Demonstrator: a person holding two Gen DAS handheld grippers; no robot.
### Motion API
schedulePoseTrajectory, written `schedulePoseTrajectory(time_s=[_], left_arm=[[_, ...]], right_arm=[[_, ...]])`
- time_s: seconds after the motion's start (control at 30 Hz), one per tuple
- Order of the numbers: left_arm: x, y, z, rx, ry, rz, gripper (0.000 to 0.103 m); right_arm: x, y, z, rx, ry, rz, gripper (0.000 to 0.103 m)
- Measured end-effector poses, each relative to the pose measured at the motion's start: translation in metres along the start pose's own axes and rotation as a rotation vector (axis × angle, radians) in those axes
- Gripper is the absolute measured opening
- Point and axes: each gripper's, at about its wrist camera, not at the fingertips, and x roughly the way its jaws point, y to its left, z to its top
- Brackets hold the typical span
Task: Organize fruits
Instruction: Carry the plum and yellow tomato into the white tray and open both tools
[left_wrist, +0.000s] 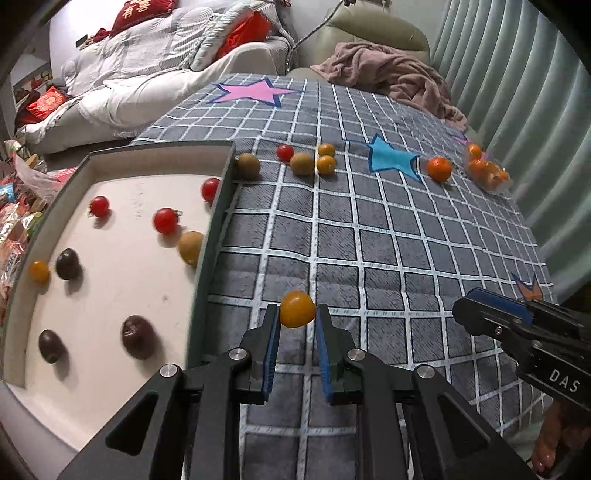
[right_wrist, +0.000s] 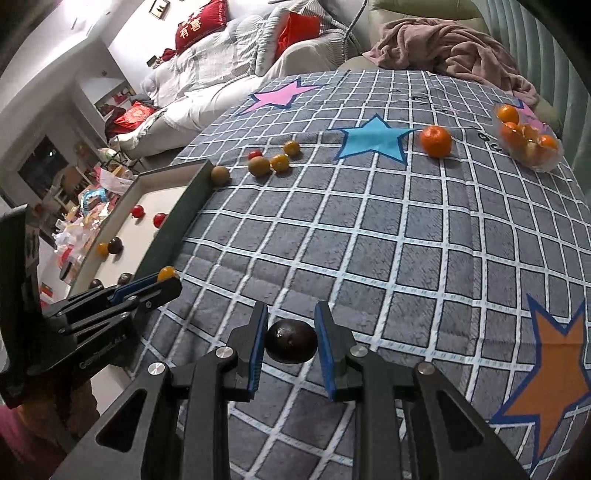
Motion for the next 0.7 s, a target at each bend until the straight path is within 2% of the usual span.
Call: schedulePoseTrajectory(time_s=[0.43,0.7], left_arm=[[-0.047,0.057,-0.006,-0.073,-0.081,0.008,0.021],[-0.064,0.108,0.000,-0.115,-0.107,0.069,0.021]], right_arm=[[-0.018,0.045,0.012,-0.054,-0.020,0.006,0.028],[-0.019,0.095,0.036,-0.130,-0.017,0.067,0.028]])
